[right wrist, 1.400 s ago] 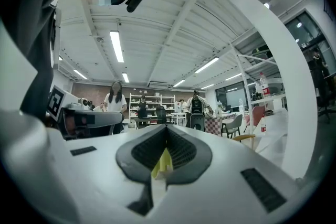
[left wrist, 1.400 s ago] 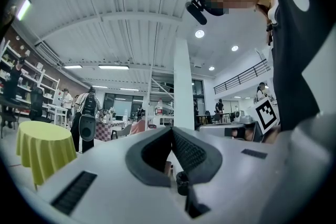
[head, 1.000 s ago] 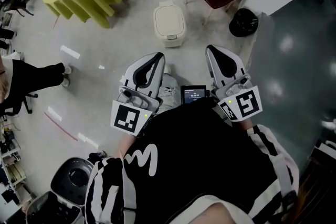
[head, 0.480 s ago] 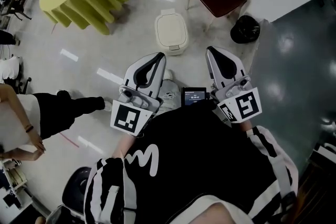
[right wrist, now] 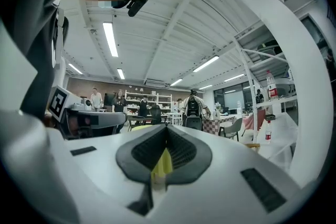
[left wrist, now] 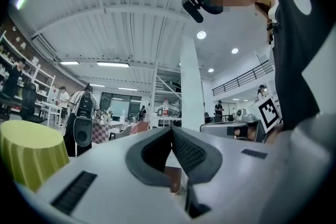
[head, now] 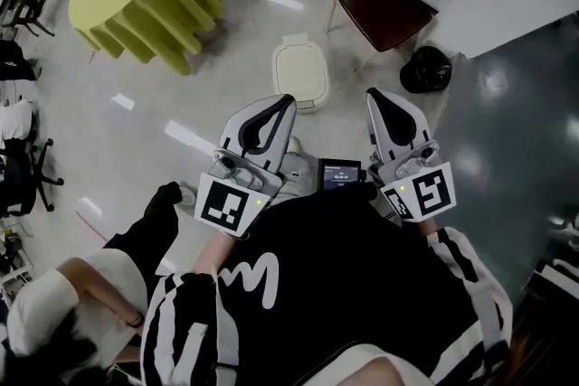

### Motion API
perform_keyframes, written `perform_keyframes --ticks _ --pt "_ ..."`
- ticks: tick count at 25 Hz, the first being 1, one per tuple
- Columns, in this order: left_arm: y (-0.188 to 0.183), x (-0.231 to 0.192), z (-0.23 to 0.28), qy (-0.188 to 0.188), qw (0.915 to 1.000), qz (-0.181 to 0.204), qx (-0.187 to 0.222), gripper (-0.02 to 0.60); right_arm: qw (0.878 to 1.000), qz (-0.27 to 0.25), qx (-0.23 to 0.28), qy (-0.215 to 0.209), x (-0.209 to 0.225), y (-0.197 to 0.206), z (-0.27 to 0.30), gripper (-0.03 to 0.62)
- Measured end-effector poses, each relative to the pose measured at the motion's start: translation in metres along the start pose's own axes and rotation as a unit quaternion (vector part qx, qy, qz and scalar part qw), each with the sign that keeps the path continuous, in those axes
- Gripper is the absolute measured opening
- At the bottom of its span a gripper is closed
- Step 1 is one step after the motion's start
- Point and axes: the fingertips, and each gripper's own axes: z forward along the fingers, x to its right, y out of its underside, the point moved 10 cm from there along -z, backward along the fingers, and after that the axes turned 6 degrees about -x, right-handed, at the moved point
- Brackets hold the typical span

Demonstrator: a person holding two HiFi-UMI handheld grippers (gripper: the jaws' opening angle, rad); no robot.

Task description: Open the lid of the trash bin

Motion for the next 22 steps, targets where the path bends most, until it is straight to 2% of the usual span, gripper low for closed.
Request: perform_keyframes --ticks 11,22 --pt "-0.005 -0.056 0.039 0.006 1.0 0.001 -0.001 0.007 1.0 0.003 -0.006 0.01 0.03 -0.004 0.054 0.009" --pt "-0.008 -0.118 0.067 0.021 0.9997 0.008 -0.008 0.007 1.0 0.003 0.016 0.02 0.044 -0.016 0.114 0.009"
